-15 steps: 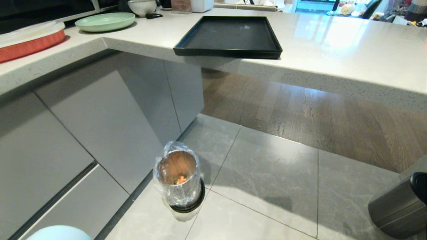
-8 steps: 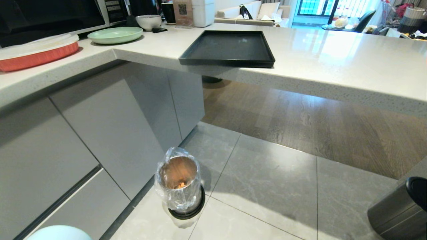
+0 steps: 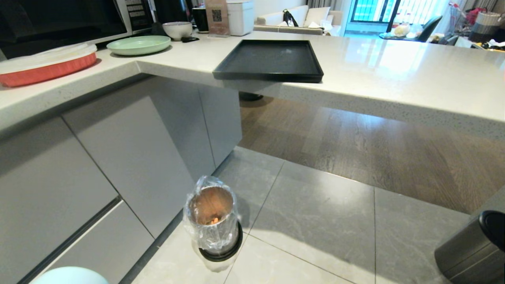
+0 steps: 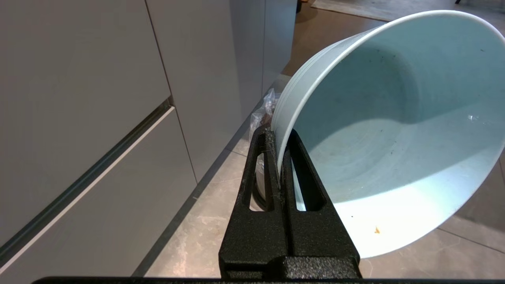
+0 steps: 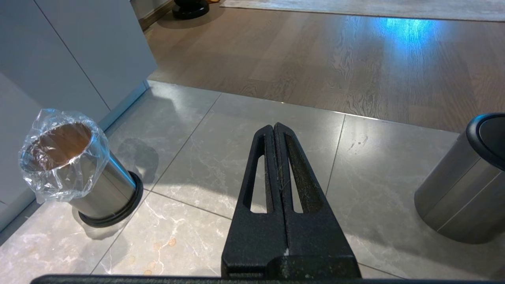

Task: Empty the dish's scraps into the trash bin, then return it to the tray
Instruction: Put the bowl back to the table

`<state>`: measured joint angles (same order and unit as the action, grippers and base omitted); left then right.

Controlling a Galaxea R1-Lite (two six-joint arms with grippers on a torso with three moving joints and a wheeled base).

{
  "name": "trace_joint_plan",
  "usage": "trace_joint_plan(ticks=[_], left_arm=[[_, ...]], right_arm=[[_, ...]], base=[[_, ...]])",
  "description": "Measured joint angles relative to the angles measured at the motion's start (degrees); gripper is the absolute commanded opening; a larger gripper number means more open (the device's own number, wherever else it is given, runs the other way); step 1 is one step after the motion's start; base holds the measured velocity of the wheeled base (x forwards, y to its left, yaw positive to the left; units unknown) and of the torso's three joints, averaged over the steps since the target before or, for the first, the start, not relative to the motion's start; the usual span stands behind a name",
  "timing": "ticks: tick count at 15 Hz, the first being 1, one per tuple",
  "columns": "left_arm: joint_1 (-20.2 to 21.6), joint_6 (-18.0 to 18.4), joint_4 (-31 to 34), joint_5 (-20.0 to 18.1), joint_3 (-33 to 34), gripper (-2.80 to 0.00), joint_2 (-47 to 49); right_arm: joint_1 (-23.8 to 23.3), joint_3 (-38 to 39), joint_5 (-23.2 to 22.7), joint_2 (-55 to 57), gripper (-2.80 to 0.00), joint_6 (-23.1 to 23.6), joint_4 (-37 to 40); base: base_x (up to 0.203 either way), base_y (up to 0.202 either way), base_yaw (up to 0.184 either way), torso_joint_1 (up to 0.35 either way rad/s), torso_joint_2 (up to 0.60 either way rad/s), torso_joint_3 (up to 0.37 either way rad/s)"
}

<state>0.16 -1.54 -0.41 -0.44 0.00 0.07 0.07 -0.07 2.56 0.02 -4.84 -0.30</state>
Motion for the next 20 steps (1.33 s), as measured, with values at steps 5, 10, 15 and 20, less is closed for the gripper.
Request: trace_joint_plan(ticks=[5, 10, 15, 20], left_arm=[[0.0, 0.0, 0.0, -0.1, 0.0, -2.8, 0.0], [0.0, 0.0, 0.0, -0.1, 0.0, -2.8, 0.0], [0.0, 0.0, 0.0, -0.1, 0.0, -2.8, 0.0], [0.0, 0.0, 0.0, -0.1, 0.0, -2.8, 0.0]], right_arm=[[0.0, 0.0, 0.0, 0.0, -2.8, 0.0, 0.0], [0.0, 0.0, 0.0, 0.0, -2.8, 0.0, 0.0], [0.0, 0.0, 0.0, 0.0, -2.8, 0.0, 0.0], [0.0, 0.0, 0.0, 0.0, -2.8, 0.0, 0.0]], base=[[0.0, 0.0, 0.0, 0.0, 0.0, 0.0], [0.0, 0.0, 0.0, 0.0, 0.0, 0.0], [0.0, 0.0, 0.0, 0.0, 0.0, 0.0], [0.0, 0.0, 0.0, 0.0, 0.0, 0.0]])
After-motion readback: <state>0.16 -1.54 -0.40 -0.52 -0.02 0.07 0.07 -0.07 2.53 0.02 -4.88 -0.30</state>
